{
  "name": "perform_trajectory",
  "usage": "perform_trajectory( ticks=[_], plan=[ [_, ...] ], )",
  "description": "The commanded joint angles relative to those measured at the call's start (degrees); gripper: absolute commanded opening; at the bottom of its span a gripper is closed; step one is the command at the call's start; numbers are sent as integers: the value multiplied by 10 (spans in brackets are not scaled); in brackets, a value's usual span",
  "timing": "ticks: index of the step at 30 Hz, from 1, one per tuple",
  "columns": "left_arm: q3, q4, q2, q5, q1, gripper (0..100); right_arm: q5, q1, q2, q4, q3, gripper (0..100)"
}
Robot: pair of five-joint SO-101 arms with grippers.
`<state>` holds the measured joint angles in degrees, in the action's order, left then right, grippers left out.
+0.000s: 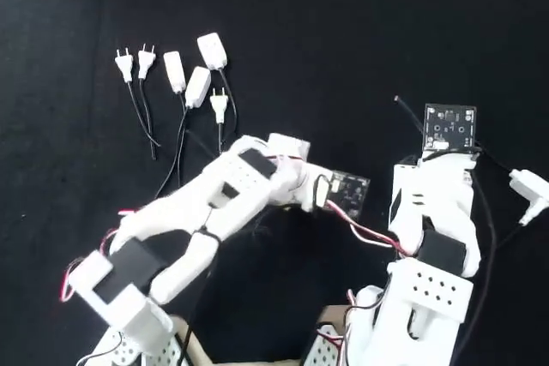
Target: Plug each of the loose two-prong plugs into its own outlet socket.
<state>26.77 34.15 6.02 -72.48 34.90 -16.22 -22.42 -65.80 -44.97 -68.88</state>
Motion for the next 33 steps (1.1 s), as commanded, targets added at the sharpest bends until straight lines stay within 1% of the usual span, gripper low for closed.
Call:
perform_trajectory(
  ticks=[1,3,5,7,8,9,12,13,15,17,19,21,26,29,31,33],
  plan=[
    [-52,11,54,-31,-7,267,-3,-7,-11,-2,6,11],
    [-65,11,98,-33,-1,267,-3,-7,-11,-2,5,11],
    [-80,29,135,-34,7,267,-3,-7,-11,-2,5,11],
    [-112,70,145,-39,9,266,-3,-7,-11,-2,5,11],
    [-131,96,144,-42,8,249,-3,-7,-11,-2,4,11],
    [-150,120,142,-41,6,210,-3,-7,-11,-2,4,11],
    [-200,196,120,-33,2,43,-1,-7,-11,-2,4,11],
    [-208,227,110,-23,4,20,-1,-7,-11,-2,4,11],
    [-207,278,87,-4,8,52,-1,-7,-11,-2,4,11],
    [-191,309,61,0,9,23,0,-7,-11,-2,4,11],
    [-167,324,28,5,9,29,1,-7,-11,-2,4,11],
    [-145,330,-12,47,5,27,2,-7,-11,-2,4,11],
    [-103,332,-113,270,2,27,2,-7,-11,-2,5,11],
    [-66,333,-167,381,-1,27,2,-7,-11,-2,5,11],
    [-36,341,-195,429,-3,27,2,-7,-11,-2,5,11],
    [-9,355,-215,447,-3,27,2,-7,-11,-2,5,11]
  ],
)
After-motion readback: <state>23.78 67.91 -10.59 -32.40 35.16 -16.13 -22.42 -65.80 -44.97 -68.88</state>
